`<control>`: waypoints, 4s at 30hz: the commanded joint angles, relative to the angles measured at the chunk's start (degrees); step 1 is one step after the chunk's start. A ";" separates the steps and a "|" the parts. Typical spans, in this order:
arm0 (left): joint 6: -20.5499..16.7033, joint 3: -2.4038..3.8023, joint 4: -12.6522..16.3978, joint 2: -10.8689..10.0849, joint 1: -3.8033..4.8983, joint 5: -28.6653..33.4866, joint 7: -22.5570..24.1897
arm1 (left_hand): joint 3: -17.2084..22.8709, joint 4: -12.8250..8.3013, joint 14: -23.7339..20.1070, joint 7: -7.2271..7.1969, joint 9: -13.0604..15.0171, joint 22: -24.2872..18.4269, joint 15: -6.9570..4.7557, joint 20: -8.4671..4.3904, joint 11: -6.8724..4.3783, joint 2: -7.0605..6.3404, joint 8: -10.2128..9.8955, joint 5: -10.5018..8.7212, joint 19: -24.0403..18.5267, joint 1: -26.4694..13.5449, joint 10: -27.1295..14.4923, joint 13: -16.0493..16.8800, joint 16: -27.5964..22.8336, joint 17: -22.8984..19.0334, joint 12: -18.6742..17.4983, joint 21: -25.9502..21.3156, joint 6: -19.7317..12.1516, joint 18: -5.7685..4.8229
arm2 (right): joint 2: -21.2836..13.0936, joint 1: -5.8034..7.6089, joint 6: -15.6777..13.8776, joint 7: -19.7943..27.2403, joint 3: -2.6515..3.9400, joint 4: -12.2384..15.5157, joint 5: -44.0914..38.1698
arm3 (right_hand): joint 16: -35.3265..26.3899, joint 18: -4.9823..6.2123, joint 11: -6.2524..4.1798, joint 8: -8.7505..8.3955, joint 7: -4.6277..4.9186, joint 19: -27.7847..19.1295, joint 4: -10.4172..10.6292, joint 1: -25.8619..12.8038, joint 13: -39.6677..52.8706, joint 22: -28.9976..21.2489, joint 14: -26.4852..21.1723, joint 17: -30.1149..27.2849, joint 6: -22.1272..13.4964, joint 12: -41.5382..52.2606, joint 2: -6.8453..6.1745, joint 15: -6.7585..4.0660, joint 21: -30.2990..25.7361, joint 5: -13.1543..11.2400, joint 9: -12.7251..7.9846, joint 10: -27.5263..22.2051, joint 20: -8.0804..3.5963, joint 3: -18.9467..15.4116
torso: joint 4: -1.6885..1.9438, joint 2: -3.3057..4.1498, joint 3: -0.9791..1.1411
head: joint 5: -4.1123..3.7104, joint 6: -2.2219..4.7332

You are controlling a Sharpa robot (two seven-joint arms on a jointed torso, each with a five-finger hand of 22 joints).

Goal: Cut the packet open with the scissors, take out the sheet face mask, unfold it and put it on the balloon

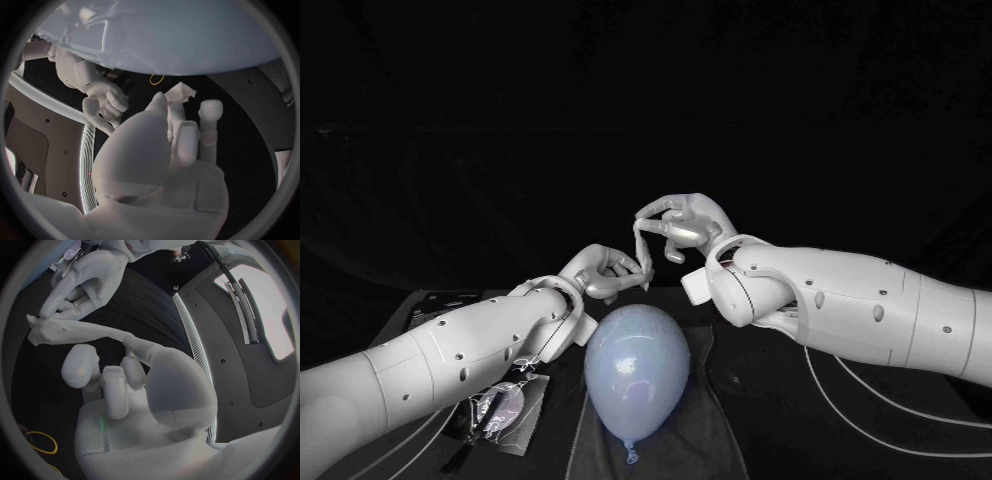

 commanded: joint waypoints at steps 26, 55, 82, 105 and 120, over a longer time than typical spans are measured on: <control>-3.62 0.17 1.58 -1.22 0.04 5.61 6.27 | 40.11 -11.01 2.76 -0.82 3.67 5.35 -0.99 -1.34 -1.38 -6.98 2.74 0.59 2.27 -9.44 5.62 7.75 0.40 5.31 4.14 6.77 3.64 -1.89 | -0.49 0.04 -0.02 -0.37 0.00 -2.59 -1.08 | 0.37 0.86 0.05 0.22 -0.05 -0.13 -0.15 -0.37 0.11 7.48 4.59 9.35 0.36 0.29 0.05 -0.03 -0.04 0.26 0.08 0.10 0.13 0.46 | -0.03 -0.01 0.05 | -0.03 -0.36; 17.18 0.40 -5.26 0.07 0.17 8.60 -5.42 | 24.40 -7.81 -18.61 5.07 -0.54 -11.95 4.69 4.07 5.25 -7.86 -6.05 0.12 -9.05 -20.27 -3.43 -19.89 -15.35 -37.44 -29.12 -20.37 -7.92 1.35 | -1.28 0.01 -0.52 0.96 0.02 -2.18 -1.37 | 0.37 0.89 0.05 0.24 -0.05 -0.16 -0.17 -0.39 0.00 7.46 4.60 9.36 0.35 0.20 0.04 -0.02 -0.16 0.26 0.10 0.01 0.14 0.50 | -0.05 0.07 0.03 | 0.48 -0.42; 21.32 0.29 -8.14 1.95 0.15 30.61 -11.12 | 7.28 1.79 -1.66 1.74 -3.70 -1.75 1.53 1.11 1.59 10.31 -5.02 0.16 -0.60 -32.64 6.04 -4.28 -1.57 -4.53 -8.96 -4.54 -2.85 -0.69 | -0.45 0.02 -0.24 1.07 0.13 -0.96 -1.43 | 0.31 0.90 0.06 0.25 -0.03 -0.19 -0.18 -0.41 -0.07 7.44 4.55 9.21 0.31 0.15 0.08 -0.02 -0.27 0.26 0.11 -0.05 0.14 0.55 | 0.03 0.01 0.00 | 0.95 -0.20; 24.58 0.31 -7.74 2.05 0.10 37.59 -8.77 | 3.09 1.05 0.26 1.62 -4.86 1.32 1.56 1.28 1.40 6.79 -4.01 0.10 0.05 -18.65 5.49 8.27 0.06 1.19 3.40 -0.64 -3.10 -1.18 | -0.28 0.02 -0.28 1.13 0.18 -0.96 -1.50 | 0.31 0.92 0.07 0.25 -0.02 -0.22 -0.19 -0.42 -0.06 7.41 4.55 9.20 0.29 0.15 0.12 -0.01 -0.37 0.26 0.12 -0.05 0.15 0.59 | 0.01 0.01 0.00 | 1.04 -0.31; 25.45 0.32 -7.50 1.43 0.06 40.40 -6.12 | 1.79 -0.71 0.95 0.44 -3.63 2.57 0.68 0.62 0.33 3.83 -1.00 0.11 0.57 -8.16 7.12 11.75 0.58 3.49 5.55 0.98 -0.50 -1.43 | -0.51 0.02 -0.38 1.04 0.19 -1.64 -1.52 | 0.31 0.92 0.07 0.25 -0.02 -0.22 -0.19 -0.42 -0.06 7.41 4.55 9.20 0.29 0.15 0.12 -0.01 -0.37 0.26 0.12 -0.05 0.15 0.59 | -0.01 -0.01 0.06 | 1.07 -0.31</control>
